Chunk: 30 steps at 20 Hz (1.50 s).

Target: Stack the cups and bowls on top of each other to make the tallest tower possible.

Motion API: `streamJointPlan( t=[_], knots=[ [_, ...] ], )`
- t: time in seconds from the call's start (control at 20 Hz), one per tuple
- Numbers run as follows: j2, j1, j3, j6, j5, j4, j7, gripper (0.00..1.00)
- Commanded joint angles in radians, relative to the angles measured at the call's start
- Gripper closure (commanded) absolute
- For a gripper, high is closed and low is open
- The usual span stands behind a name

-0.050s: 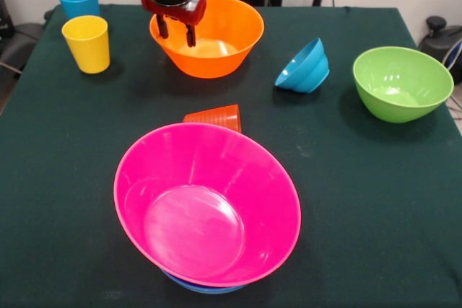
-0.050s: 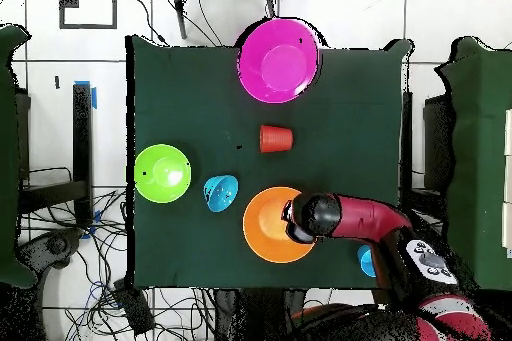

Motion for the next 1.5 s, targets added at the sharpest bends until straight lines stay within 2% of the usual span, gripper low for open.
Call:
streamJointPlan(
  t=[0.05, 0.25, 0.4, 0.55, 0.65, 0.85, 1.0, 1.3, 1.5],
  knots=[
    [0.047, 0.036, 0.012, -0.111, -0.061, 0.034, 0.053, 0.00],
    [0.040, 0.032, 0.032, -0.070, -0.042, 0.018, 0.017, 0.00],
    [0.063, 0.009, 0.058, -0.083, -0.006, 0.014, 0.031, 0.00],
    [0.094, 0.010, 0.053, -0.122, -0.029, -0.003, 0.028, 0.00],
    [0.096, 0.041, 0.028, -0.136, -0.051, -0.018, 0.042, 0.00],
    [0.057, 0.079, 0.012, -0.065, -0.034, -0.024, 0.042, 0.00],
    [0.051, 0.068, 0.025, -0.018, -0.005, -0.024, 0.030, 0.00],
    [0.077, 0.118, 0.001, -0.005, -0.001, -0.052, 0.057, 0.00],
    [0.065, 0.125, -0.004, 0.040, 0.008, -0.064, 0.035, 0.00]
  ],
)
